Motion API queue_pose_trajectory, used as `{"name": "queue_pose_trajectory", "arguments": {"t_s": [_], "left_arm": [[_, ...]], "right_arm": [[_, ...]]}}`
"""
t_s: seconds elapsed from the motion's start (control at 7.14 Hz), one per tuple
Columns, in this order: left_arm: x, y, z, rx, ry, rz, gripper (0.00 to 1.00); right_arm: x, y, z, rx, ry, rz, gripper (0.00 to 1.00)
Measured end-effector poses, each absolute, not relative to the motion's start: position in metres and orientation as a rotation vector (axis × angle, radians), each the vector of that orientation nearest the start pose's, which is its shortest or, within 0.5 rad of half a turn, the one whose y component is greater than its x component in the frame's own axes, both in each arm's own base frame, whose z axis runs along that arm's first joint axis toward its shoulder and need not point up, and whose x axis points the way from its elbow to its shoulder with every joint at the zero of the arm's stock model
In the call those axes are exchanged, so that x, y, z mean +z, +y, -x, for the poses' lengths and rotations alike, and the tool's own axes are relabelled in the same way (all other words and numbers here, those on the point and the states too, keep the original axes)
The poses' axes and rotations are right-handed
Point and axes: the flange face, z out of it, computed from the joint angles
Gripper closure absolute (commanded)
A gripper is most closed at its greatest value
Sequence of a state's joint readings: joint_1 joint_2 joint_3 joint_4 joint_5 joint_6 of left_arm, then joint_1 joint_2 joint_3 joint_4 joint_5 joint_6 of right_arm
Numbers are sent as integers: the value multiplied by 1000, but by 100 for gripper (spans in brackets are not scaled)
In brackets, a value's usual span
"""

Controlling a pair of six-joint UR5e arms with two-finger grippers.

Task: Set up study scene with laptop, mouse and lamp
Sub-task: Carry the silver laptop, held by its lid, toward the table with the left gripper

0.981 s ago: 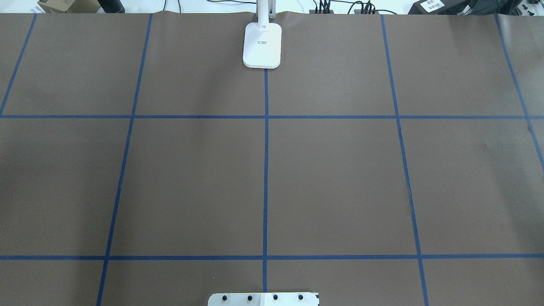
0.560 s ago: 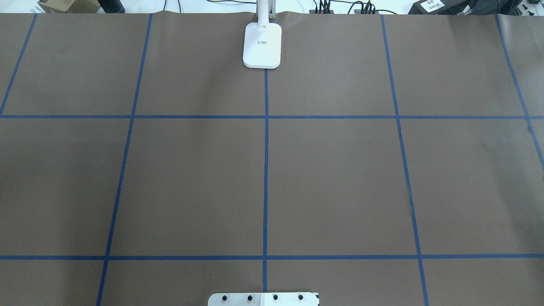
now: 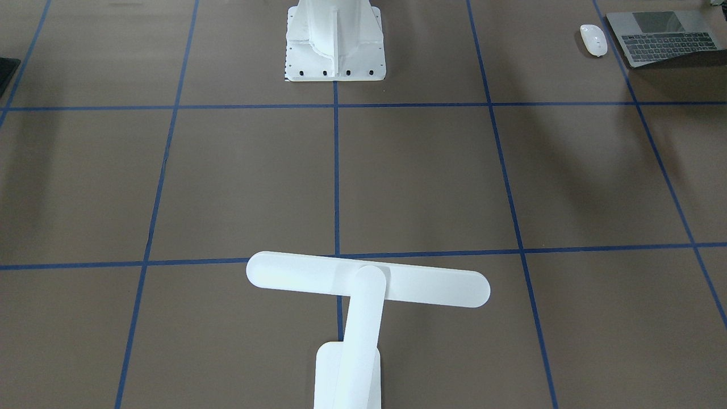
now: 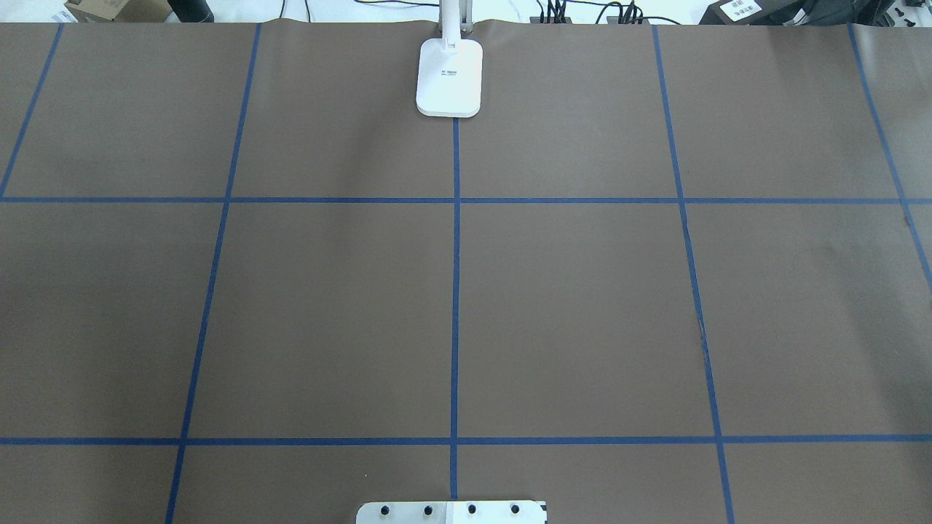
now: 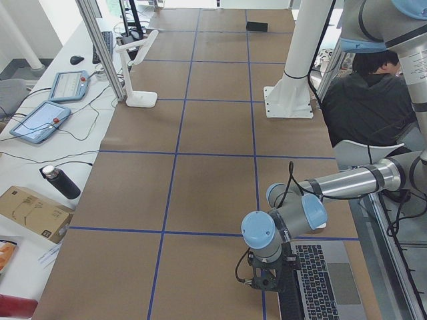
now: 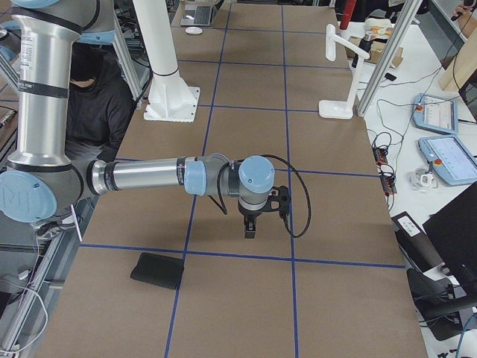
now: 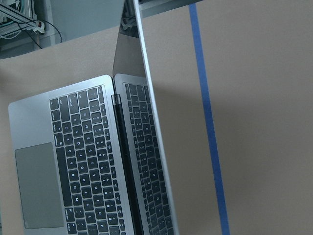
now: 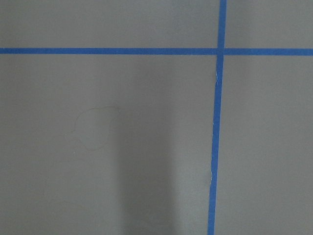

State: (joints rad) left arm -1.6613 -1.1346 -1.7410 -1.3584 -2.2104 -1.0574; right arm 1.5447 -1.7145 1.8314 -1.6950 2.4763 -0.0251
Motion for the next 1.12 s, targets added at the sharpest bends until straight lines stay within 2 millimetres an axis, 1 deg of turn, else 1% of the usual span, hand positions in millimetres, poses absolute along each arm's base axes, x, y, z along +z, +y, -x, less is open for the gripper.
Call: {"name": "queue_pose_trajectory", "arguments": {"t_s": [0.14,0.28,0.56,0.7,0.98,1.12], "left_arm": [[775,-244,96,-1241,360,760,23],[781,-245,96,-1244,356,769,50],[784,-243,97,-1251,351,779,97],[782,-243,97,-1253,352,781,100],[779,-238,102,-1274,363,781,100],[771,-237,107,-1297,368,787,100]], "right_arm": [[599,-429,-44,-44,-909,7,0],[598,-430,-43,-42,-912,7,0],[596,-430,-43,-40,-917,5,0],[594,-430,-43,-42,-918,1,0],[591,-430,-43,-46,-920,-5,0],[587,-430,-43,-48,-921,-11,0]]}}
